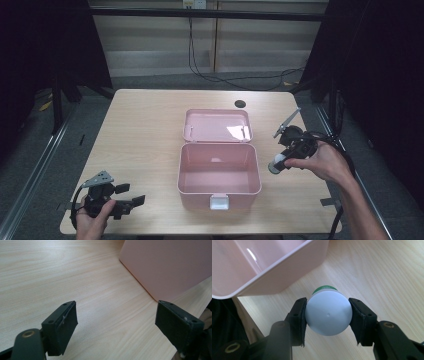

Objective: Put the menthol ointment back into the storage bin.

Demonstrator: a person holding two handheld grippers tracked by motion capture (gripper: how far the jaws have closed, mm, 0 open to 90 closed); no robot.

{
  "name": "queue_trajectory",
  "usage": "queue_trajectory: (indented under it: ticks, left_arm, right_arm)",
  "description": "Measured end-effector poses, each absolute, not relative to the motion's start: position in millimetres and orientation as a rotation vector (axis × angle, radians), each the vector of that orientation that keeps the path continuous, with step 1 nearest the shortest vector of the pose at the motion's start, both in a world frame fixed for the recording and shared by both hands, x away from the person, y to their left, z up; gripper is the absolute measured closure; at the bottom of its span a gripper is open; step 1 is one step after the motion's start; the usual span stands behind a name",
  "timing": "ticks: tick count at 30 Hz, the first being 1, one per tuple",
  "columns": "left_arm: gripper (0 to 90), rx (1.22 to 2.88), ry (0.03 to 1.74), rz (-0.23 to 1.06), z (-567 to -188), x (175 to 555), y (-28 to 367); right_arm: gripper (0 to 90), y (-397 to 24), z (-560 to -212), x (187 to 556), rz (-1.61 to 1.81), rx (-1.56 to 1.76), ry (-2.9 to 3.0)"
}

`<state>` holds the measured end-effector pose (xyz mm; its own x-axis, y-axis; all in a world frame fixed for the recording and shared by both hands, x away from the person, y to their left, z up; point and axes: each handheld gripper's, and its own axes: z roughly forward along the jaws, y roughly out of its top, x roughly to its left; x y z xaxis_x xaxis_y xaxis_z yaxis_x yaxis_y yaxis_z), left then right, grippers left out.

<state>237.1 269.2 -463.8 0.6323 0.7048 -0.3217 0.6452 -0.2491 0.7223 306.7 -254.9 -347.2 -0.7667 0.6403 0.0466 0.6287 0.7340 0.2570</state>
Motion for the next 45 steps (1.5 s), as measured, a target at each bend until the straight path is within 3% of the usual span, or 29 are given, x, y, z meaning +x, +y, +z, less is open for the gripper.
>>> queue_trajectory:
  ticks: [29,45]
  left_arm:
    - [17.8,1.963,1.069,0.091,-463.9,237.2,268.7]
    - [18.4,1.962,1.069,0.114,-462.8,237.6,269.5]
  right_arm:
    - [51.5,-277.3,-314.1,281.1,0.827,1.018,2.755]
    - [51.5,-257.6,-297.2,284.5,0.945,0.925,2.753]
